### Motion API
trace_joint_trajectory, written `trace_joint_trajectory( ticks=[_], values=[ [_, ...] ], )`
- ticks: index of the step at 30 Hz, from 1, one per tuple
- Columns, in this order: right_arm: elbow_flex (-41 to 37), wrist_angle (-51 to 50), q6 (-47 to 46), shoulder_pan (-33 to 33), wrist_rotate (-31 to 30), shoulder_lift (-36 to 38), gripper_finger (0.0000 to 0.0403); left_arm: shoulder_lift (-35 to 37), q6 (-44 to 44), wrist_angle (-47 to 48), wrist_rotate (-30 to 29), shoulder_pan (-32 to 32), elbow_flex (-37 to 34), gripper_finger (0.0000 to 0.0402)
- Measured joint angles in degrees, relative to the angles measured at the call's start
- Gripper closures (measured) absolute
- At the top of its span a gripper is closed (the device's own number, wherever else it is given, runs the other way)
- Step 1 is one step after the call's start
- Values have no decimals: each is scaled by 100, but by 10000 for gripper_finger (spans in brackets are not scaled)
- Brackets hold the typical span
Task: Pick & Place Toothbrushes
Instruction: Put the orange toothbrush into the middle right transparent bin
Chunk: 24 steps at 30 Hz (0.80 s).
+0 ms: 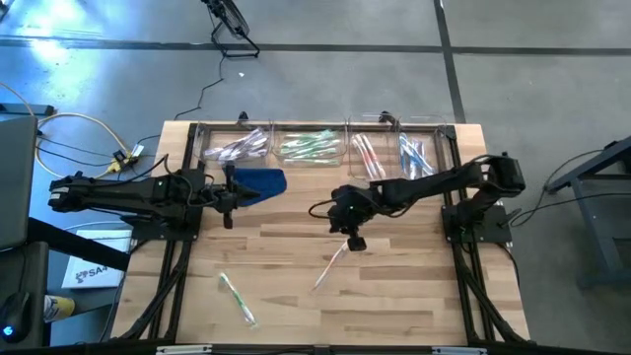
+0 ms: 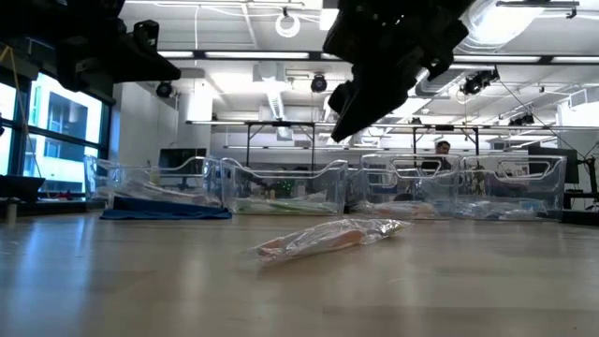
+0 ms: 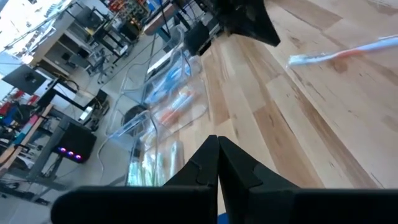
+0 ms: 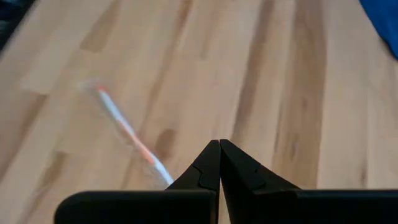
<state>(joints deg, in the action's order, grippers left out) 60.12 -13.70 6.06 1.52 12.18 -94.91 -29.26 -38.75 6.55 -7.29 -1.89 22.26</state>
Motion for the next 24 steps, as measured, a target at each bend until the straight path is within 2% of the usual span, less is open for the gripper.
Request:
trace_joint_trajectory(
  ticks=[5, 10, 17, 20, 24],
  values=[
    [0, 18, -27, -1, 16, -29, 369, -5, 1, 61, -187, 0, 0, 401],
    [0, 11, 17, 8, 230, -37, 300, -26, 3, 95, -185, 0, 0, 401],
    [-9, 40, 189, 251, 739, -510, 211, -73, 3, 151, -185, 0, 2, 401],
    [-9, 41, 187, 360, 766, -714, 191, -74, 4, 239, -185, 0, 2, 401],
    [-9, 87, 185, 454, 722, -930, 183, -74, 7, 326, -203, 0, 2, 401]
  ],
)
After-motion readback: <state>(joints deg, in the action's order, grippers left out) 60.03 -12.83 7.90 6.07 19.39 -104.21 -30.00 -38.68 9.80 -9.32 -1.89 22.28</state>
